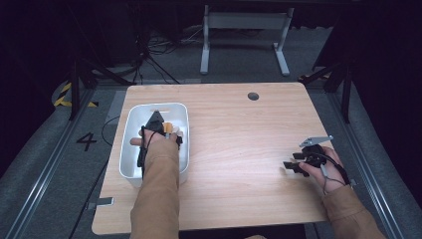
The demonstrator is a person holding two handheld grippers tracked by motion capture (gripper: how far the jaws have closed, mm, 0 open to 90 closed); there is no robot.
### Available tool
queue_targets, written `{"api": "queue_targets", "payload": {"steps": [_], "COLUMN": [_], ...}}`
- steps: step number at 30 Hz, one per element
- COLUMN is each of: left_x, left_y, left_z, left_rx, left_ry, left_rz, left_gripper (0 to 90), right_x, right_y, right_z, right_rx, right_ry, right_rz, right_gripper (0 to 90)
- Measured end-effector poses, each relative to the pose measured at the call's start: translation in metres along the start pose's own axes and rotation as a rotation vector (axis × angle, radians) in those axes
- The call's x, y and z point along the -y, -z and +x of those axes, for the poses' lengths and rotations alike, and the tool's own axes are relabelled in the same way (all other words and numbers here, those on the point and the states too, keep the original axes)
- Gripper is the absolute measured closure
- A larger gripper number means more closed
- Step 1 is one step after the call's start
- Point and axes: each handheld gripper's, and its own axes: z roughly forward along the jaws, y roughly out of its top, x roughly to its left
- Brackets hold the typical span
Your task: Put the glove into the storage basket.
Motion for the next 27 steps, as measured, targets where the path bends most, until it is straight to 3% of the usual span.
{"api": "queue_targets", "payload": {"steps": [7, 11, 13, 18, 22, 27], "left_x": [0.000, 0.001, 0.002, 0.008, 0.014, 0.019], "left_y": [0.013, 0.028, 0.035, 0.049, 0.055, 0.060], "left_z": [0.005, 0.001, -0.001, -0.005, -0.009, -0.015], "left_rx": [-0.013, -0.003, 0.010, 0.092, 0.128, 0.130], "left_ry": [-0.038, -0.098, -0.128, -0.181, -0.232, -0.330], "left_rz": [-0.098, -0.152, -0.183, -0.259, -0.267, -0.310], "left_gripper": [19.4, 20.0, 20.6, 23.6, 24.9, 25.2], "right_x": [-0.003, -0.007, -0.008, -0.010, -0.008, -0.007], "right_y": [0.000, -0.003, -0.004, -0.005, -0.003, -0.001], "right_z": [-0.001, 0.000, 0.001, 0.000, -0.003, -0.005], "right_rx": [0.003, -0.003, -0.005, -0.007, -0.005, -0.009], "right_ry": [0.006, 0.014, 0.023, 0.029, 0.019, 0.000], "right_rz": [-0.010, -0.010, -0.009, -0.018, -0.021, -0.028], "right_gripper": [39.8, 39.7, 39.6, 39.5, 39.5, 39.5]}}
